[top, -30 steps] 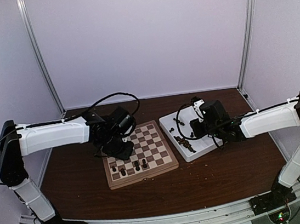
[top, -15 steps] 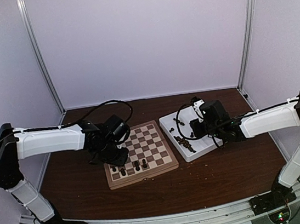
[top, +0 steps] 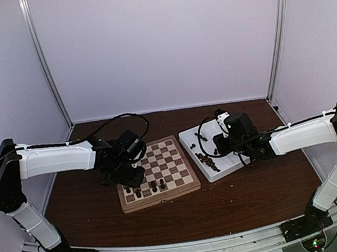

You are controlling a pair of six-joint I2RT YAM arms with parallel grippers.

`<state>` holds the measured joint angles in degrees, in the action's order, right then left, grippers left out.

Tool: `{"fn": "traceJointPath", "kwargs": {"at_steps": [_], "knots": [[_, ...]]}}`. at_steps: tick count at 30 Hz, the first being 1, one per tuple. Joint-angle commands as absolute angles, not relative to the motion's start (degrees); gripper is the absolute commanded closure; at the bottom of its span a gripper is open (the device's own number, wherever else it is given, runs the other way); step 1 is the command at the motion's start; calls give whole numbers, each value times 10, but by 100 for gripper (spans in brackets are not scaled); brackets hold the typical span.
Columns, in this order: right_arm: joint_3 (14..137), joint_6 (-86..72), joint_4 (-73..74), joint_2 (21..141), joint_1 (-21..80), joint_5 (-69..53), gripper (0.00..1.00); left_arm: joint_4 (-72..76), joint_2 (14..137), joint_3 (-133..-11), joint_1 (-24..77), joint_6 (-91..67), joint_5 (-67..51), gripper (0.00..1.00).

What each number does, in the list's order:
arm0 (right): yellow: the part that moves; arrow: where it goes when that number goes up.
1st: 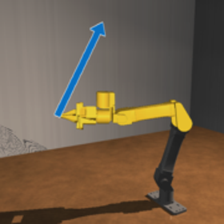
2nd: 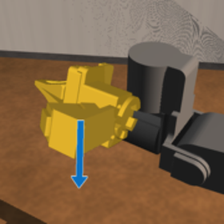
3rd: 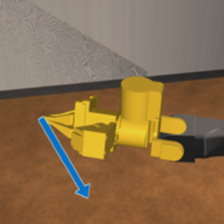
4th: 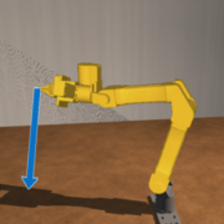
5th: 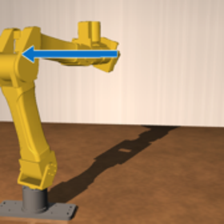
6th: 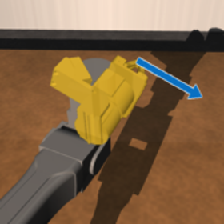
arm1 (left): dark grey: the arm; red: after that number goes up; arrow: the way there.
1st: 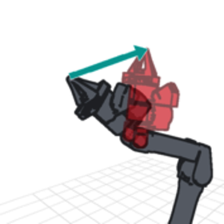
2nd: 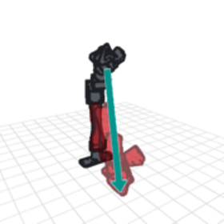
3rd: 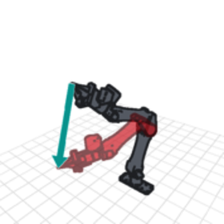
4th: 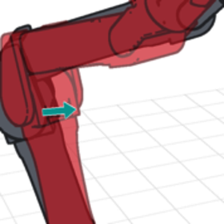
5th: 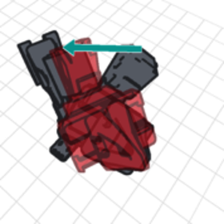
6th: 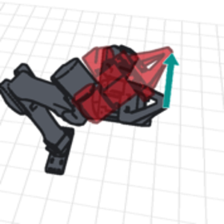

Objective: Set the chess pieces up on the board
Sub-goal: Place the chess piece on the chessboard.

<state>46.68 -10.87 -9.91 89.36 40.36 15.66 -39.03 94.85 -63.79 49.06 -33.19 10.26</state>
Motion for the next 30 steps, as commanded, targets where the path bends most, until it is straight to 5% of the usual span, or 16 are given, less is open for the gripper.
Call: {"fn": "traceJointPath", "kwargs": {"at_steps": [1, 19, 30], "knots": [[479, -109, -103, 896, 401, 156, 48, -378, 958, -628, 486, -337, 107, 99], [480, -109, -103, 897, 400, 155, 48, -374, 976, -626, 486, -338, 104, 98], [481, -107, -102, 898, 401, 150, 48, -373, 973, -631, 486, -336, 104, 79]]}}
